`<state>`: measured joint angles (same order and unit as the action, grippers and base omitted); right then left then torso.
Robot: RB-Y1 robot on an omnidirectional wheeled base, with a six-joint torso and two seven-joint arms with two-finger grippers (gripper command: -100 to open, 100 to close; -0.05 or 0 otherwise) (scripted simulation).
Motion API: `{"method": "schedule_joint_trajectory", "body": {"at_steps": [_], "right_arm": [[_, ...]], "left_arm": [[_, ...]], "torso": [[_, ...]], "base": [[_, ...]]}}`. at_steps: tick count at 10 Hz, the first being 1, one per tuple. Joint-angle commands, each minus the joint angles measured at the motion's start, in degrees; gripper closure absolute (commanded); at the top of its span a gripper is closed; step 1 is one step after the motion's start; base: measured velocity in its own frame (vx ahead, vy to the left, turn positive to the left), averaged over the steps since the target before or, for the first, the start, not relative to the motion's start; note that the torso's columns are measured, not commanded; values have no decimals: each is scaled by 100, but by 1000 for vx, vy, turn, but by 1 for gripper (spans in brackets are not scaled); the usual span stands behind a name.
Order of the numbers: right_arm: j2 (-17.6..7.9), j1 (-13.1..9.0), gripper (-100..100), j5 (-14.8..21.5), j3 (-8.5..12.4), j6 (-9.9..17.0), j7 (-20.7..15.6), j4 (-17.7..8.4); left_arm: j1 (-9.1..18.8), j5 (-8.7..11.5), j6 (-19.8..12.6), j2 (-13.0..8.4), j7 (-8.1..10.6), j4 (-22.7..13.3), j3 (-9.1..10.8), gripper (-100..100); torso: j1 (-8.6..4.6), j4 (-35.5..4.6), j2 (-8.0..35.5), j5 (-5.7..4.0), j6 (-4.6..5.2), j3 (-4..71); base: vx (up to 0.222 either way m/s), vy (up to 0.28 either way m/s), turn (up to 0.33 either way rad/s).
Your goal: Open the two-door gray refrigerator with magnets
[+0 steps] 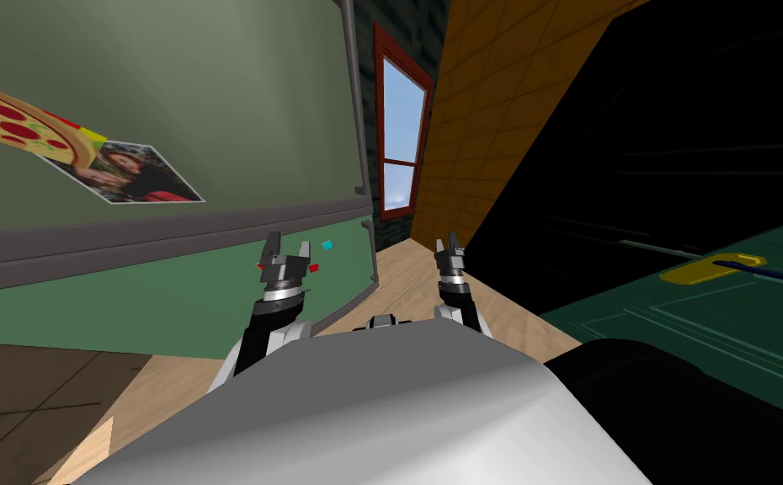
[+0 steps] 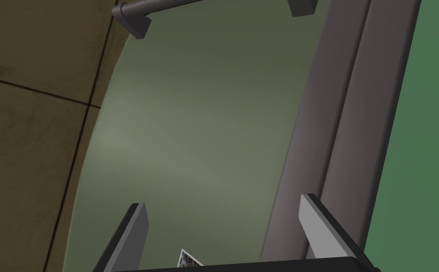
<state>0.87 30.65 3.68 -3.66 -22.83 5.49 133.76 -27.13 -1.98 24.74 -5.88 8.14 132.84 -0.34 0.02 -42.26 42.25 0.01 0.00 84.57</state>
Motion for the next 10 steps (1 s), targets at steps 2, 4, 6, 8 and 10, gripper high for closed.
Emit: {"method": "schedule_joint_trajectory", "body": {"at_steps": [2,4,6,8,10], "right_arm": [[0,0,0,0,0,0,0,0],[0,0,0,0,0,0,0,0],[0,0,0,0,0,0,0,0],[0,0,0,0,0,0,0,0],[0,0,0,0,0,0,0,0]], "left_arm": [[315,112,-506,-321,-21,-107,-102,-100],[532,191,-853,-470,-33,-163,-169,-100],[772,279,-1201,-606,-45,-217,-244,-100],[899,326,-1441,-672,-51,-245,-284,-100],[1166,424,-1823,-802,-65,-304,-367,-100]], "torso": [[-2,-2,2,-1,0,0],[0,-2,3,0,-1,0],[-1,-3,3,0,-1,0],[-3,-2,2,-1,0,1],[-5,-4,8,-2,0,-3]], "base": [[22,29,-82],[22,36,-109],[27,40,-103],[23,34,-73],[14,32,-90]]}}
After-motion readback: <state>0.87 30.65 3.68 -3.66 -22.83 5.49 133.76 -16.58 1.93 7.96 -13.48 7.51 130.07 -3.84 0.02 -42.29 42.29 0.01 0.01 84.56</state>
